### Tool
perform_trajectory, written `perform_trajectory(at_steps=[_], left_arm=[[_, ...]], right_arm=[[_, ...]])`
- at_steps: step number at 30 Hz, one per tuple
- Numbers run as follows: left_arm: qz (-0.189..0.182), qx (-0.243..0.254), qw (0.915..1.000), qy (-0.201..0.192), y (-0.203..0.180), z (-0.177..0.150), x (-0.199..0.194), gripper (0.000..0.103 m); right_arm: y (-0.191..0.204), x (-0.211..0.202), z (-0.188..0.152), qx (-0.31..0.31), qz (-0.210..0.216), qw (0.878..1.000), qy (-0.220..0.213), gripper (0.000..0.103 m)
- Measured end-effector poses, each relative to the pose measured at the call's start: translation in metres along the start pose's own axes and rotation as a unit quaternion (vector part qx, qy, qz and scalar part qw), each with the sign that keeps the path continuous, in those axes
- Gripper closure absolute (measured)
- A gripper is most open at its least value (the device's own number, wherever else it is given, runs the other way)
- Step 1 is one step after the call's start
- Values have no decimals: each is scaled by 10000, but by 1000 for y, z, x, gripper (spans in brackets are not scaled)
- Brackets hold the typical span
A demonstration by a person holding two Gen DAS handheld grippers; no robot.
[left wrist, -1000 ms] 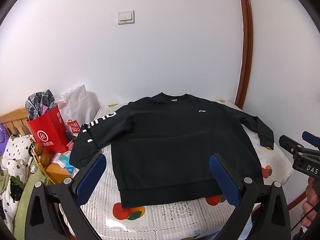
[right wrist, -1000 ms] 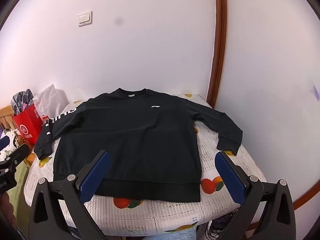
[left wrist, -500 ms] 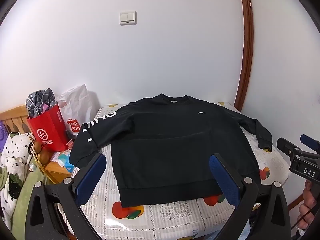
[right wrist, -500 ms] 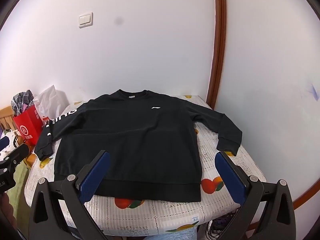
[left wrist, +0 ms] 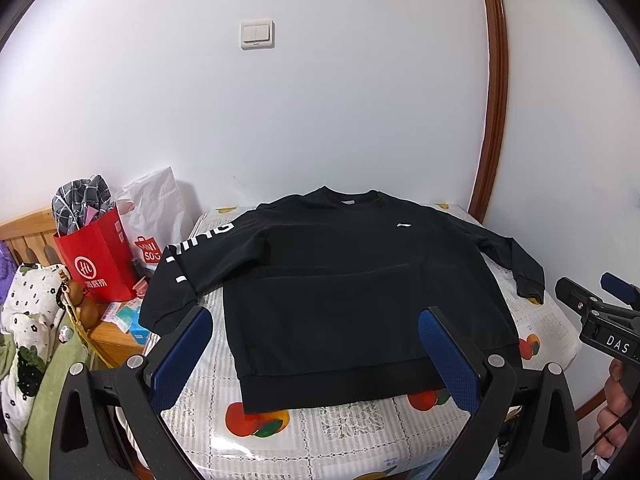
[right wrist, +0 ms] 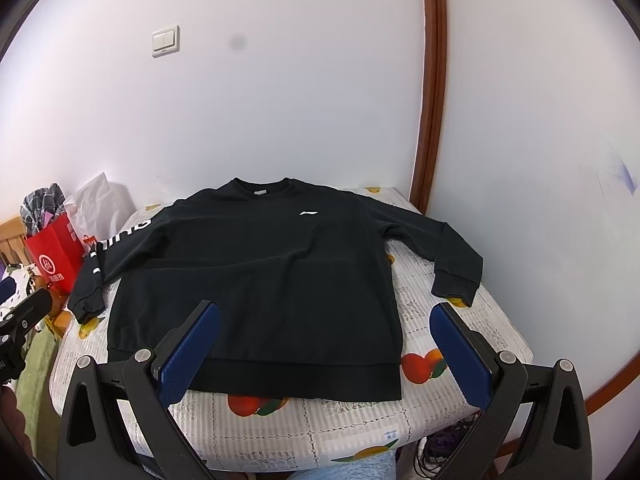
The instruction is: Fold small clothes
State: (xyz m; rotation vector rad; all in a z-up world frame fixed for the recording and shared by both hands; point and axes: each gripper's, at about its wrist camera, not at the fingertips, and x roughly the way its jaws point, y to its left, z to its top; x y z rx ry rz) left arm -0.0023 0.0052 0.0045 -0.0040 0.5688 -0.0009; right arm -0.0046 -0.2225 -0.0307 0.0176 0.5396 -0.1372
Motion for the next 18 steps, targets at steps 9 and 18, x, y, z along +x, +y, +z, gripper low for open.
perform_trajectory(at_steps=[9,18], left_arm=[[41,6,10000,-17,1,-1,-3,0],[62,4,10000,-21,5,0,-3,0]], right_arm=[[-2,-1,0,7,-15,10000,-1,0],[-4,0,-1,41,-27,10000,10,0]])
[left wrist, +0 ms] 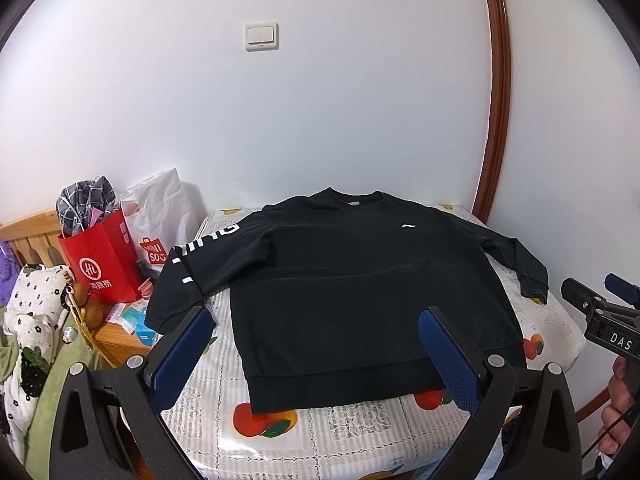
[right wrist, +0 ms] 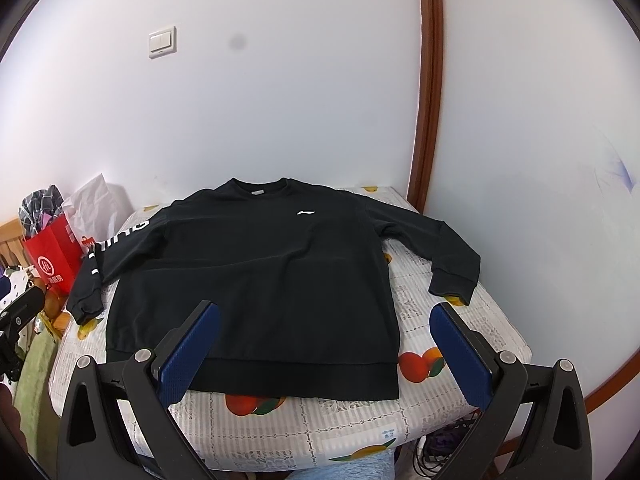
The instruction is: Fold small clothes
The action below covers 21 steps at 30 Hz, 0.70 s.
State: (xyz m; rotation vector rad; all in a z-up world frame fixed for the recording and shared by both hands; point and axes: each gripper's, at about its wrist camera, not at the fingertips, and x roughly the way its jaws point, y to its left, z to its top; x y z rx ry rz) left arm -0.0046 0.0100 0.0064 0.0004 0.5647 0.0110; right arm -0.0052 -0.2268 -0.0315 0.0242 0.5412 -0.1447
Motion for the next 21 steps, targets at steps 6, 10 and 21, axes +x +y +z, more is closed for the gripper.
perform_trajectory(at_steps=[6,10,21], left_arm=[[14,2,10000,16,1,0,1,0],[11,3,10000,15,1,-1,0,0],[-1,-13,10000,29,3,-3,1,0]], right_arm=[[1,0,-1,-6,1,10000,-1,0],[0,1,-1,4,-7,10000,3,0],[-1,2,-5,30,-39,10000,5,0]])
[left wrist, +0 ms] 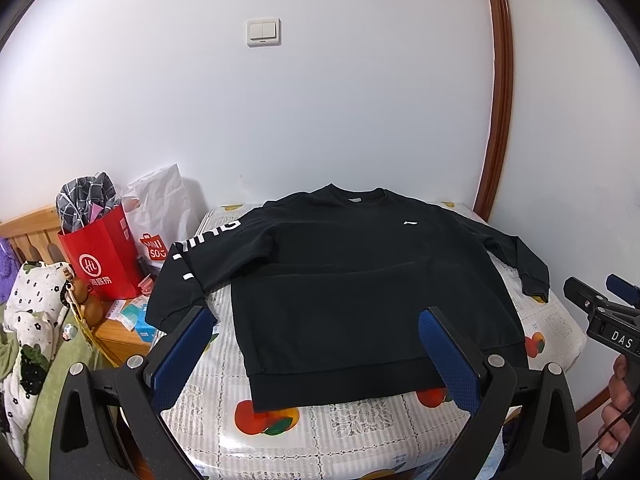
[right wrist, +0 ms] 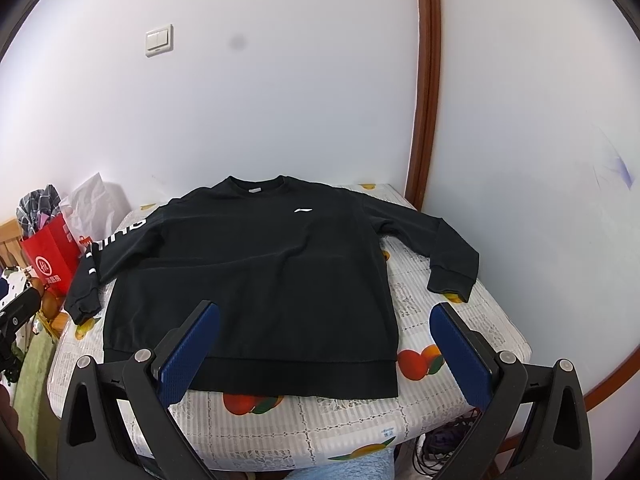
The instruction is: Fold small clothes
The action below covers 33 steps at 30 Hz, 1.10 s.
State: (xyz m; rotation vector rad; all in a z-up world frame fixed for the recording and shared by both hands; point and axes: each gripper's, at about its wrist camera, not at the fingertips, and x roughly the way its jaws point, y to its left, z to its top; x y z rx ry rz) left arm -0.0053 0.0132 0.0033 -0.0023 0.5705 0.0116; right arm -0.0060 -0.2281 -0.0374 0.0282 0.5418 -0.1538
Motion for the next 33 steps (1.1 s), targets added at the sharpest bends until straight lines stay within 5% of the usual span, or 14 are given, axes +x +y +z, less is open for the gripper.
perform_trajectory(at_steps=[21,33], left_arm=[[-134,-73,9998,-127,7,6,9,0],[-241,-151,9994,214,14,-4,69,0]], right_arm=[[0,6,5,25,-46,10000,34,0],[-1,64,11,93,71,9995,276,0]])
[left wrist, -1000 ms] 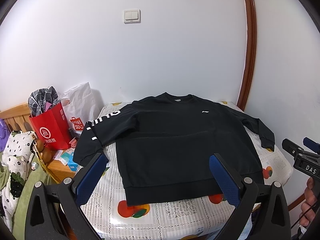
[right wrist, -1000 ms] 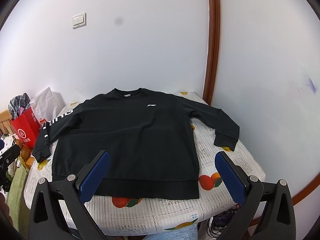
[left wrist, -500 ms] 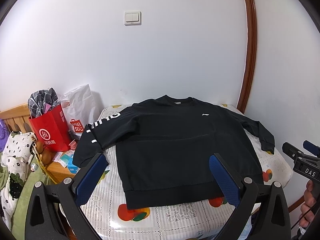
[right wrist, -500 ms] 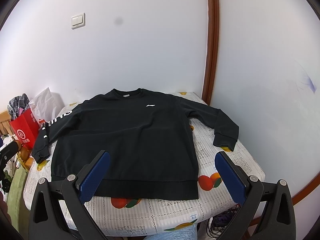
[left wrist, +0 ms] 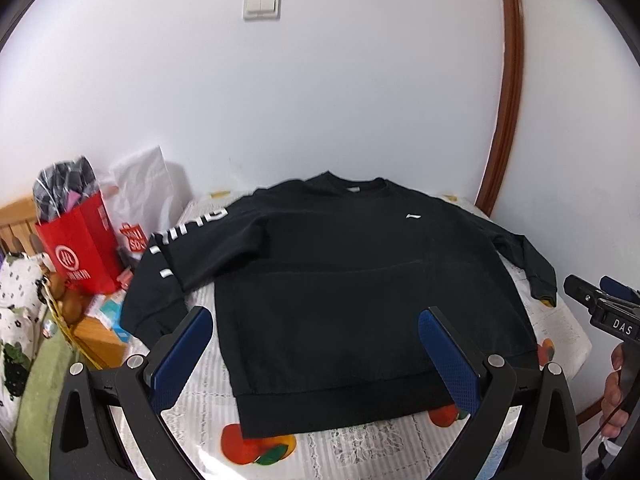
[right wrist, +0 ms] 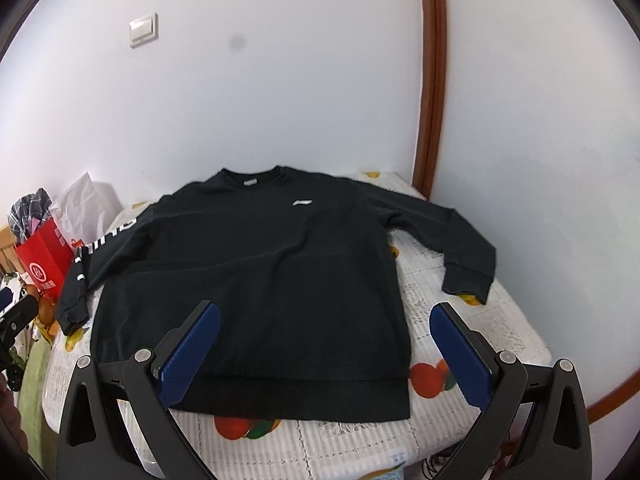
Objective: Fold small clothes
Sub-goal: 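Grasp the lettered sleeve cuff of the black sweatshirt with the left tool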
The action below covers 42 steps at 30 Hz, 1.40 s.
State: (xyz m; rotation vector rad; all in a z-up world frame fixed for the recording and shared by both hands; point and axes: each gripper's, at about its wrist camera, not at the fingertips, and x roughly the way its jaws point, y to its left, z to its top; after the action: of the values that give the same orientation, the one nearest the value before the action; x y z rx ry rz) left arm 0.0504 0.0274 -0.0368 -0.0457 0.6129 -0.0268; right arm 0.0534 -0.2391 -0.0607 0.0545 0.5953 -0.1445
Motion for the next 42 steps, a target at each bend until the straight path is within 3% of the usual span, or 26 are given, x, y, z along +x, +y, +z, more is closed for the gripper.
perform_trajectory(at_steps=[6,13,17,22,26,29,32,37,40,41,42], left_arm=[[-6,29,9992,405,6,-6,49,0],[635,72,9935,940,34,-11,102,1],[1071,-58,9879,1118,69,-16,122,8],[1569,-261,9792,1263,119,-18,145,8],[1521,-488,9781,1331,149,-23,160,9],[1273,-403,9804,1446,153,-28,177,9],[1390,-343,9778,1531,155,-30,194,10],[1798,-417,9699,1589,164,-32,208,35],[1855,-479,9695,1526,171,-30,205,62],[1790,-459,9709,1525,172,-29,204,77],[1674,-447,9725,1556,173,-28,204,84]], right_arm=[[-5,51,1,-42,-115,9996,250,0],[-11,105,-2,-101,-77,9988,483,0],[-11,134,-6,-132,20,9980,625,3],[2,163,-10,-108,175,9965,806,7],[18,177,-13,-187,170,9957,891,7],[32,186,-16,-288,181,9941,1033,7],[44,193,-19,-412,133,9925,1139,7],[59,198,-24,-691,3,9897,1257,7],[63,199,-25,-800,-49,9882,1303,7],[64,198,-24,-825,-68,9881,1299,7],[64,198,-23,-839,-87,9880,1290,7]])
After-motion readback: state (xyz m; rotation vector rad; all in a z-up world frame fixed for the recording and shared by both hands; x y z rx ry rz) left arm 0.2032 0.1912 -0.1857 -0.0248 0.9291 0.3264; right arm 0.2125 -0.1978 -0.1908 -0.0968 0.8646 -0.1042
